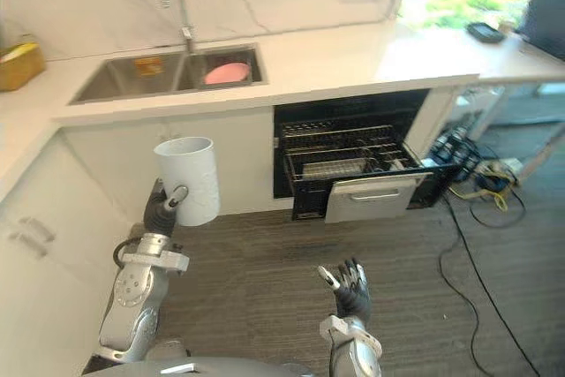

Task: Walk over to the sink, pick up the cup, carry it to the dishwasher, place the cup inside the dishwasher, then close the dishwasher door

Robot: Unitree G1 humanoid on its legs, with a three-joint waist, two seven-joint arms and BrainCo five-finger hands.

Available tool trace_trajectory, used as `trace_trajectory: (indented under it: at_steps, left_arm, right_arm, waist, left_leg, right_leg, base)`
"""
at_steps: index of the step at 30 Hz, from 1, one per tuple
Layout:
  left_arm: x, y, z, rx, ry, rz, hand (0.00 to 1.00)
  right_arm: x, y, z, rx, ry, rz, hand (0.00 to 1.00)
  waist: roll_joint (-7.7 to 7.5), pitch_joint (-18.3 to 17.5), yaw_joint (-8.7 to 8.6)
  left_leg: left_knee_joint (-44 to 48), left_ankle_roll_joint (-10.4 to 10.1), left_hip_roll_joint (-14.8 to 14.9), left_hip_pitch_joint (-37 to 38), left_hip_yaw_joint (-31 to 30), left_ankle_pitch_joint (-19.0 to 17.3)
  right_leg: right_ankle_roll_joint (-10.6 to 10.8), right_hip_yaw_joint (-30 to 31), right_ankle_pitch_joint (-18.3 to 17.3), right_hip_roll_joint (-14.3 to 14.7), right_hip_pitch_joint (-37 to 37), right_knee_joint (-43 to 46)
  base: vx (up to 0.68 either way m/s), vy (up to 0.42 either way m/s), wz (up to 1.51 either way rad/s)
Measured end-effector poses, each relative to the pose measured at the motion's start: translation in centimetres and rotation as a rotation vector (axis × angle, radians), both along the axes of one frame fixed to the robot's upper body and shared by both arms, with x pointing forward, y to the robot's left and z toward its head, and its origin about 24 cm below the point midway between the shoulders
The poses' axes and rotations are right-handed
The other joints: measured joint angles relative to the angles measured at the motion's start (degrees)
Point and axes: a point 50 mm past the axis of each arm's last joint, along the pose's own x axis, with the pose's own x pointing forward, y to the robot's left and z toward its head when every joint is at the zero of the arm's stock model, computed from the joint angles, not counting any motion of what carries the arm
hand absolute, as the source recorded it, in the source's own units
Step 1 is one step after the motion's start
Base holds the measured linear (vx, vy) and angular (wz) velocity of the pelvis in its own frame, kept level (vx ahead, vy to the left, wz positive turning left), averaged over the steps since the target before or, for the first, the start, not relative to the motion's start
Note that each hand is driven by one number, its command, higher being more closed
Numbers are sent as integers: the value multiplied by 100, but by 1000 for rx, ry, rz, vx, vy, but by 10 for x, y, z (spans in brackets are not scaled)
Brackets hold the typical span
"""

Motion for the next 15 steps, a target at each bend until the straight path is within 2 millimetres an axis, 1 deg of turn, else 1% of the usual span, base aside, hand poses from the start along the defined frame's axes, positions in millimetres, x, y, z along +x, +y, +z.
trace_trajectory:
  at_steps: [1, 2, 3, 4, 5, 6, 7, 8, 9, 10, 11, 12, 13, 14, 15]
  left_arm:
    - [-2, 1, 0, -1, 1, 5, 100]
    - [-3, 1, 1, -3, -5, 7, 100]
    - [-3, 1, 2, -4, -8, 9, 100]
    - [-4, 2, 3, -7, -13, 22, 100]
    - [-5, 7, 2, 23, -9, 38, 100]
    - [-5, 11, 4, 35, -15, 59, 100]
    - [-5, 12, 5, 39, -20, 65, 100]
    - [-4, 13, 7, 38, -25, 81, 100]
    - [-4, 14, 7, 37, -23, 93, 100]
    - [-4, 18, 6, 40, -14, 112, 100]
    - [-4, 20, 4, 40, -5, 126, 100]
    - [-3, 25, 3, 42, 1, 156, 100]
    - [-3, 31, 4, 41, -4, 194, 100]
    - [-3, 34, 5, 41, -12, 218, 100]
    - [-4, 44, 7, 60, -24, 271, 100]
  right_arm:
    - [0, -2, 0, -5, 5, 0, 0]
    - [-5, -5, -1, -12, 18, -6, 0]
    - [-8, -6, -3, -16, 28, -8, 0]
    - [-14, -6, -7, -34, 61, 1, 0]
    - [-16, 3, -14, -7, 86, 0, 0]
    - [-15, 11, -15, 23, 76, -4, 0]
    - [-15, 14, -15, 35, 67, -6, 0]
    - [-10, 18, -13, 51, 45, -5, 0]
    - [-7, 19, -12, 53, 30, -3, 0]
    - [-1, 21, -9, 35, 14, 13, 0]
    - [3, 21, -7, 19, 1, 25, 0]
    - [11, 22, -2, 3, -38, 43, 0]
    - [19, 23, 4, -11, -85, 56, 0]
    - [24, 24, 8, -17, -115, 62, 0]
    - [28, 25, 13, -28, -150, 75, 0]
  waist:
    - [-28, -18, -29]
    - [-32, -22, -35]
    - [-15, -61, -37]
    - [-10, -226, -18]
    - [-291, -384, -57]
    - [-502, -428, -104]
    - [-580, -427, -119]
    - [-643, -403, -93]
    - [-586, -361, -101]
    - [-572, -329, -134]
    - [-550, -320, -140]
    - [-476, -314, -142]
    - [-405, -355, -145]
    - [-421, -365, -139]
    - [-590, -376, -111]
  left_leg:
    - [-222, 30, -133, -63, 112, 253]
    - [-477, 149, -307, -77, 275, 550]
    - [-640, 252, -403, -53, 320, 779]
    - [-811, 117, -536, -51, 391, 1071]
    - [-747, 227, -741, 119, 491, 992]
    - [-760, 361, -901, 271, 581, 851]
    - [-771, 413, -952, 354, 581, 793]
    - [-985, 494, -994, 722, 586, 673]
    - [-1079, 508, -996, 884, 604, 618]
    - [-1233, 547, -975, 1249, 639, 543]
    - [-1311, 551, -942, 1415, 679, 537]
    - [-1426, 536, -818, 1687, 744, 518]
    - [-1457, 392, -680, 1773, 835, 422]
    - [-1456, 300, -669, 1794, 893, 341]
    - [-1464, 108, -786, 1833, 973, 103]
  right_leg:
    - [204, 135, -122, -126, 170, -41]
    - [396, 256, -234, -243, 355, -53]
    - [494, 308, -294, -278, 425, -33]
    - [603, 334, -402, -337, 482, 86]
    - [626, 301, -492, -586, 445, 398]
    - [709, 171, -336, -740, 270, 957]
    - [713, 62, -163, -785, 152, 1296]
    - [636, -273, 527, -934, -345, 2447]
    - [581, -444, 500, -1038, -520, 2851]
    - [525, -827, 244, -1226, -721, 3297]
    - [496, -1002, 95, -1305, -818, 3352]
    - [469, -1382, -138, -1400, -1044, 3164]
    - [454, -1773, -184, -1445, -1297, 2493]
    - [472, -1988, -1, -1448, -1414, 1959]
    - [314, -2222, 705, -1500, -1648, 1000]
  base:
    - [625, 288, -86]
    - [606, 308, -77]
    - [614, 354, -71]
    - [724, 345, -56]
    - [717, 319, -50]
    - [565, 214, -19]
    - [388, 177, -7]
    - [354, 160, -2]
    - [398, 153, -11]
    - [330, 97, -12]
    - [338, 82, -24]
    - [269, 53, -29]
    - [196, 34, -31]
    - [201, 15, -45]
    - [222, -34, -68]
